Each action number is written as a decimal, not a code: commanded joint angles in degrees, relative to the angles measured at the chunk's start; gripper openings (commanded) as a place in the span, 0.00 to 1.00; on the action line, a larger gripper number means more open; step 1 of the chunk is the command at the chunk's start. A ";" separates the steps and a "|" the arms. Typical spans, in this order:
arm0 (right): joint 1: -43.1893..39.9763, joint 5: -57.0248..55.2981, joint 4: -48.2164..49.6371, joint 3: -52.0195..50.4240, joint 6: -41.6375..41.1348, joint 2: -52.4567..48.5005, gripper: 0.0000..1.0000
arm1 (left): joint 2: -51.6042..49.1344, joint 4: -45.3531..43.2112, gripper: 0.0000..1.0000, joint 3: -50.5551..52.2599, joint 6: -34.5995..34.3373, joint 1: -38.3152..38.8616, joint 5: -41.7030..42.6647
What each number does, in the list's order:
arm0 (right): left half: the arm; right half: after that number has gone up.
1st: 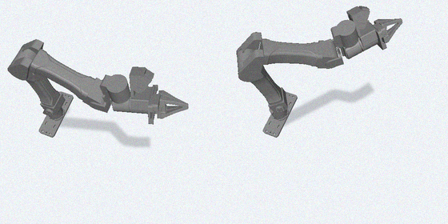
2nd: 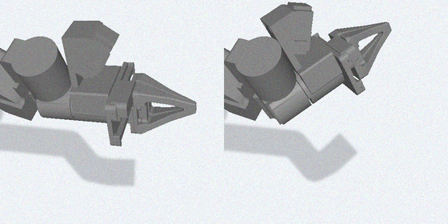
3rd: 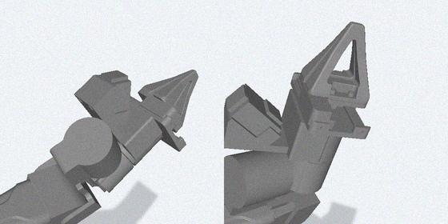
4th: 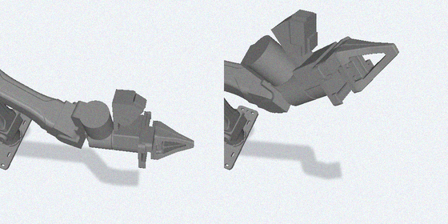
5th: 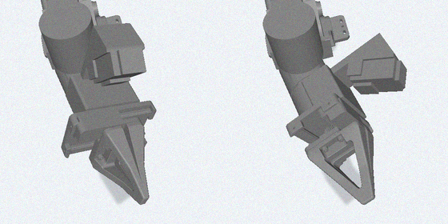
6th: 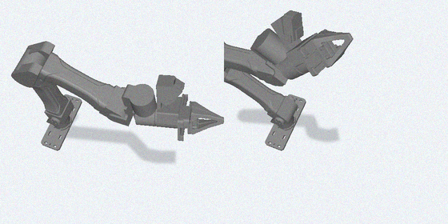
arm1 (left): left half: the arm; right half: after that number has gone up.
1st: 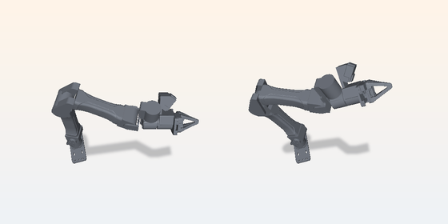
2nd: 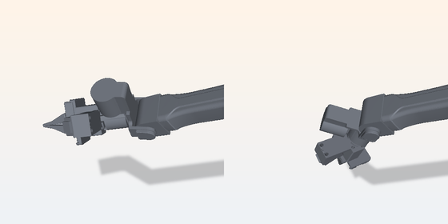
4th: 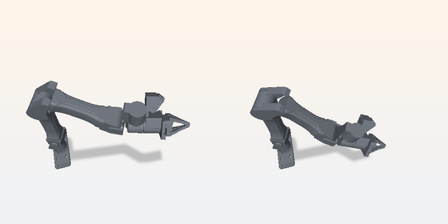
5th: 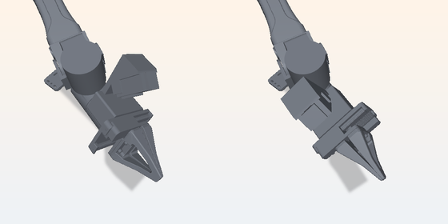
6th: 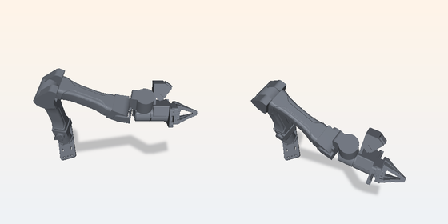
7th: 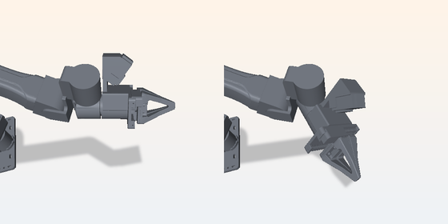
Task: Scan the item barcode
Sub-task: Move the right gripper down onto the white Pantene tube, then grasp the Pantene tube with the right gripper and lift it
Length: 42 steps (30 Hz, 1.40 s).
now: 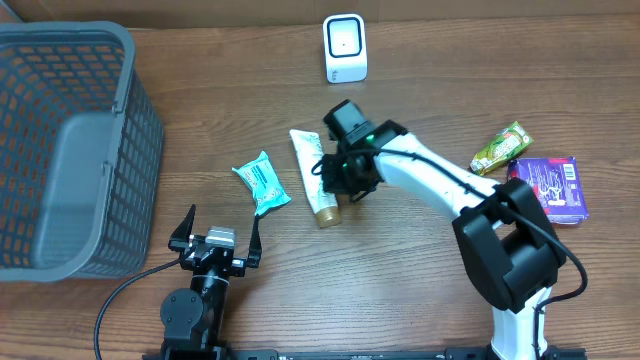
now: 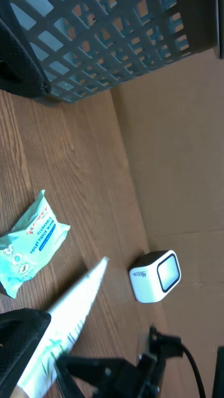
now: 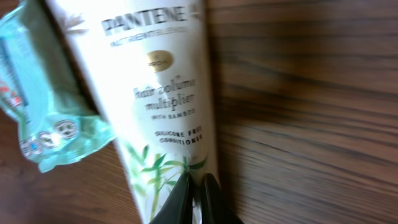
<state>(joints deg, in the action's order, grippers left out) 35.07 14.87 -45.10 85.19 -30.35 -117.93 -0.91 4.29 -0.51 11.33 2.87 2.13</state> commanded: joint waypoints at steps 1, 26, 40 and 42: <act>-3.39 -1.66 -2.54 -0.57 -1.44 -0.72 0.06 | 0.28 0.09 1.00 0.24 -0.17 -0.33 0.00; -16.74 17.05 -8.61 3.72 14.36 -0.72 1.00 | 0.28 0.09 1.00 0.24 -0.17 -0.33 -0.02; -15.80 23.17 3.28 -6.12 6.10 -0.76 0.67 | 0.28 0.09 1.00 0.24 -0.20 -0.33 0.00; -15.78 23.19 5.73 -7.87 3.67 -0.76 0.63 | 0.28 0.09 1.00 0.24 -0.17 -0.33 -0.02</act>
<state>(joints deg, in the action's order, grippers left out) 19.16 36.99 -41.39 79.59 -22.31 -118.15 -0.91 4.29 -0.51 11.33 2.87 2.13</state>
